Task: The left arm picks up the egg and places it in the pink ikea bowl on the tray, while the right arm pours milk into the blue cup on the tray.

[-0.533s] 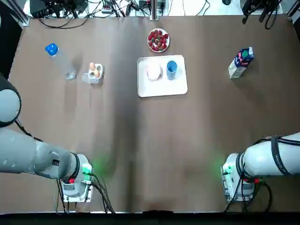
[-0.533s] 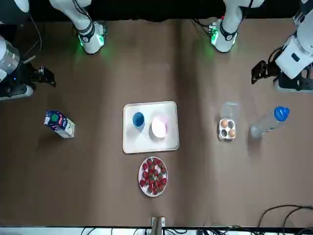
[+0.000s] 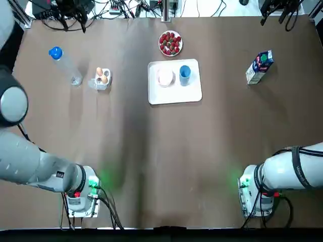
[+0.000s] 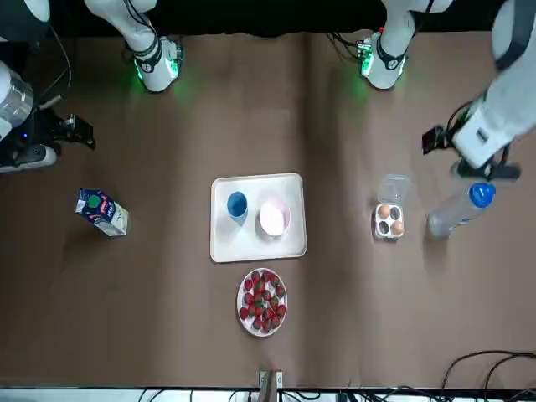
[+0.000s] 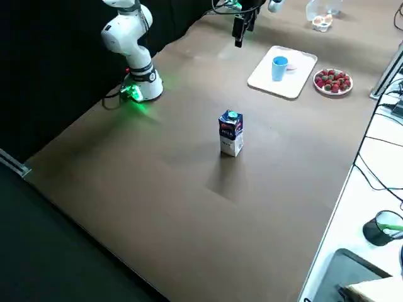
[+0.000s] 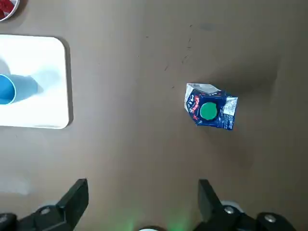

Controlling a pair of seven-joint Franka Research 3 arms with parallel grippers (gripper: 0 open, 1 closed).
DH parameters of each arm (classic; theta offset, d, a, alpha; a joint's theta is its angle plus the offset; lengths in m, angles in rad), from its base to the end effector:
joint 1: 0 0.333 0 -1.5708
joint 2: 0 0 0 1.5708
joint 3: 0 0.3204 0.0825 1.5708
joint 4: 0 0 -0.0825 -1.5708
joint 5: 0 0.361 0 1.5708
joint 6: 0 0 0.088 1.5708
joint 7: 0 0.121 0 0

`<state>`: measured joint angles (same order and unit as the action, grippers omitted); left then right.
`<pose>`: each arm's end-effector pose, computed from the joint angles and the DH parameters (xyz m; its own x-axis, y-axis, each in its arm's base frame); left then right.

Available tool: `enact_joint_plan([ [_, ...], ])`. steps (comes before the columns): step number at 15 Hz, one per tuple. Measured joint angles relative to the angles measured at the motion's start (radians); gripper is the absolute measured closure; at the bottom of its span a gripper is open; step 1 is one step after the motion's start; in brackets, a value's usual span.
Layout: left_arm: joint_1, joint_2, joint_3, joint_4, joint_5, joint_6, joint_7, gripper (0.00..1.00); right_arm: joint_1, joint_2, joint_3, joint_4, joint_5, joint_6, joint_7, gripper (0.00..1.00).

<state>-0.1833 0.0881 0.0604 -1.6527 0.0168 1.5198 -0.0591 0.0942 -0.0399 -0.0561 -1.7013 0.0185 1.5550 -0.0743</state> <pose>0.5355 -0.0652 0.5279 0.9743 -0.0590 -0.2174 -0.0682 -0.9971 -0.0348 0.5109 0.0212 0.5763 0.9881 0.1125 -0.1044 0.1101 -0.9935 -0.0285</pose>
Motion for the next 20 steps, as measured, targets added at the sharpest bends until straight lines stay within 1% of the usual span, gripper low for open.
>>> enact_joint_plan([
  [1,0.006,0.045,0.000,-0.014,0.000,0.043,0.002,0.00,0.000,0.003,0.000,0.000,0.000,0.001,-0.001,0.00],
  [3,0.008,0.137,0.000,-0.047,0.000,0.166,0.003,0.00,0.000,0.015,0.000,0.000,0.000,0.005,-0.011,0.00],
  [5,0.008,0.200,-0.002,-0.105,0.000,0.310,0.003,0.00,-0.006,0.032,-0.004,0.001,0.000,0.011,-0.091,0.00],
  [9,0.005,0.258,-0.005,-0.272,0.000,0.614,0.009,0.00,-0.068,0.074,-0.011,0.005,0.002,0.021,-0.315,0.00],
  [10,0.003,0.286,-0.006,-0.347,0.000,0.739,0.012,0.00,-0.102,0.102,-0.012,0.012,0.008,0.025,-0.427,0.00],
  [11,0.004,0.299,-0.006,-0.373,0.000,0.783,0.015,0.00,-0.119,0.119,-0.012,0.019,0.012,0.026,-0.490,0.00],
  [13,0.011,0.322,-0.005,-0.398,0.000,0.842,0.029,0.00,-0.150,0.156,-0.013,0.039,0.017,0.030,-0.622,0.00],
  [19,0.027,0.336,-0.005,-0.399,0.001,0.877,0.042,0.01,-0.231,0.257,-0.014,0.119,0.046,0.033,-0.899,0.00],
  [20,0.027,0.337,-0.005,-0.399,0.001,0.882,0.042,0.02,-0.245,0.268,-0.015,0.128,0.055,0.033,-0.940,0.00],
])
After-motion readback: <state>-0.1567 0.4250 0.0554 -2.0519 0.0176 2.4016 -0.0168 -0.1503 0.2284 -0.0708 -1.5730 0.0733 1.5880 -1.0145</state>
